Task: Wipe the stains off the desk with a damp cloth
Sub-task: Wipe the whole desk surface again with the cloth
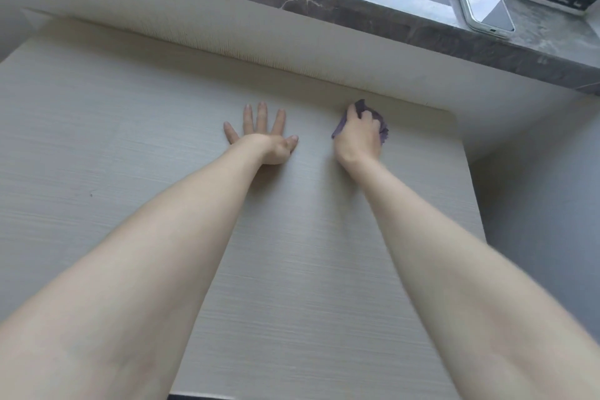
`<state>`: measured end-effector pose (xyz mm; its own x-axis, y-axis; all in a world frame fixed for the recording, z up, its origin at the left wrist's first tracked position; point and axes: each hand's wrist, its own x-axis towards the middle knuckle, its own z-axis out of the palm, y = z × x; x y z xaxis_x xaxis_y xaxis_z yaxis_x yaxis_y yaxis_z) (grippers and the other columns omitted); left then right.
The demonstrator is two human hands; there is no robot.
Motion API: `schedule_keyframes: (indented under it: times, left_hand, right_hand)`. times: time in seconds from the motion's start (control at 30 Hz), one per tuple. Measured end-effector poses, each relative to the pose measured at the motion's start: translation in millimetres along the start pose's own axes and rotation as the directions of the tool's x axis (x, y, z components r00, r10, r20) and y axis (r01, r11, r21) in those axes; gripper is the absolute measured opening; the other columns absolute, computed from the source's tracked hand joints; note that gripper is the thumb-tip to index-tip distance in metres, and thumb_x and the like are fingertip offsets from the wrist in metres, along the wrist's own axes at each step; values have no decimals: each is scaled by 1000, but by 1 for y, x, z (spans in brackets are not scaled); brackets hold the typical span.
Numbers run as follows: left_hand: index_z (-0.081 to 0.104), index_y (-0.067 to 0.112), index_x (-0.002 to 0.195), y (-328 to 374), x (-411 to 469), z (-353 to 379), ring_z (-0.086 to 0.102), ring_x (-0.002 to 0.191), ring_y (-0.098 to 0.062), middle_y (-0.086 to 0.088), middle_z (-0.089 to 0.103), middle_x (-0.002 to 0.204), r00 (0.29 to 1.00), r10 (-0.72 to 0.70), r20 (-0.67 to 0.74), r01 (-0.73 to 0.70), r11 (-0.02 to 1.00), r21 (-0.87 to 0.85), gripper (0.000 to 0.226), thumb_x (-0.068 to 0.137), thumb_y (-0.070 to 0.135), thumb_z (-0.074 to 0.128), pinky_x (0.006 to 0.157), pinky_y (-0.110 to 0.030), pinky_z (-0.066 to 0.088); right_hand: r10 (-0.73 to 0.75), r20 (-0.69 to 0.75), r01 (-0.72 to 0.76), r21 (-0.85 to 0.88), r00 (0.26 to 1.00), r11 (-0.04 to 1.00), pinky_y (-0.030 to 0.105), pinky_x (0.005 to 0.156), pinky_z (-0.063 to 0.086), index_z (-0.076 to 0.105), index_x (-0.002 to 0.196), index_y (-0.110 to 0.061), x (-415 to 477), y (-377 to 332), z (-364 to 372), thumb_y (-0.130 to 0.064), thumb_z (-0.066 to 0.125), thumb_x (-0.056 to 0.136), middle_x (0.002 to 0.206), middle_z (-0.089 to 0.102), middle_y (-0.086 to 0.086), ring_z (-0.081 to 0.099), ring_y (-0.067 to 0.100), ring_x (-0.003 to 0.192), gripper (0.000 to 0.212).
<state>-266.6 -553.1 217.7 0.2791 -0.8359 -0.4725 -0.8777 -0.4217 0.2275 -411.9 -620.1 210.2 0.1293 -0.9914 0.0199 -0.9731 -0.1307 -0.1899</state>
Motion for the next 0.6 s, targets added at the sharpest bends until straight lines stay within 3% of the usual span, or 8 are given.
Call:
schedule_keyframes:
  times: [0.1, 0.2, 0.27, 0.37, 0.4, 0.43, 0.57, 0.6]
  left_hand:
    - [-8, 34, 149, 2, 2, 2, -23, 143, -25, 1, -22, 156, 1000, -2, -3, 2, 1000, 6, 61, 97, 55, 15, 108, -62, -10]
    - [-9, 34, 149, 1, 1, 2, -24, 142, -24, 1, -24, 156, 1000, -2, -13, 2, 1000, 10, 61, 97, 55, 15, 108, -62, -10]
    - [-9, 34, 149, 1, 2, 1, -25, 142, -24, 1, -24, 156, 1000, 5, -16, -5, 1000, 6, 61, 97, 55, 16, 108, -62, -11]
    - [-8, 34, 149, 0, 3, 1, -24, 142, -25, 0, -23, 156, 1000, 9, -13, -9, 1000, 10, 62, 97, 56, 16, 108, -63, -10]
    - [-8, 34, 149, 0, 3, 1, -24, 142, -25, 0, -23, 156, 1000, 6, -8, -6, 1000, 10, 62, 97, 56, 16, 108, -63, -10]
    - [-8, 34, 149, 0, 4, 1, -23, 143, -25, 0, -22, 156, 1000, 3, -6, -3, 1000, 11, 62, 97, 56, 16, 108, -63, -10]
    - [-6, 34, 149, 1, 5, 2, -22, 143, -26, 0, -20, 157, 1000, -3, -13, 3, 1000, 10, 61, 96, 56, 16, 108, -63, -9]
    - [-7, 34, 149, 1, 4, 2, -22, 143, -26, 0, -20, 157, 1000, -4, -12, 4, 1000, 11, 61, 97, 56, 16, 108, -63, -9]
  right_hand:
    - [-83, -81, 88, 64, 993, 994, 34, 106, 15, 34, 143, -8, -19, -16, 14, -13, 42, 90, 144, 35, 19, 28, 30, 135, 54]
    - [-267, -16, 267, 16, 964, 963, 36, 112, 11, 28, 148, -11, -10, 12, 13, -12, 40, 92, 154, 22, 15, 15, 28, 143, 57]
    - [-182, 21, 182, 1, 983, 983, 40, 113, 13, 25, 148, -13, 7, 25, 9, -13, 40, 92, 154, 18, 16, 11, 30, 143, 58]
    - [106, 5, -106, 57, 994, 993, 45, 115, 8, 28, 147, -14, 18, 2, 12, -15, 39, 93, 154, 14, 20, 6, 34, 144, 55]
    - [138, -3, -138, 71, 990, 988, 45, 115, 7, 29, 147, -14, 18, -11, 14, -16, 36, 95, 155, 13, 20, 6, 35, 144, 53]
    - [104, -24, -102, 71, 994, 992, 44, 115, 7, 29, 146, -13, 17, -19, 17, -16, 36, 95, 155, 15, 19, 7, 34, 144, 52]
    - [-321, 20, 318, 91, 947, 944, 43, 115, 13, 31, 147, -12, 30, -3, 23, -10, 39, 93, 155, 20, 16, 13, 31, 144, 54]
    - [-332, 43, 325, 125, 942, 937, 42, 115, 15, 30, 147, -11, 38, 7, 22, -8, 40, 92, 154, 21, 16, 15, 32, 143, 56]
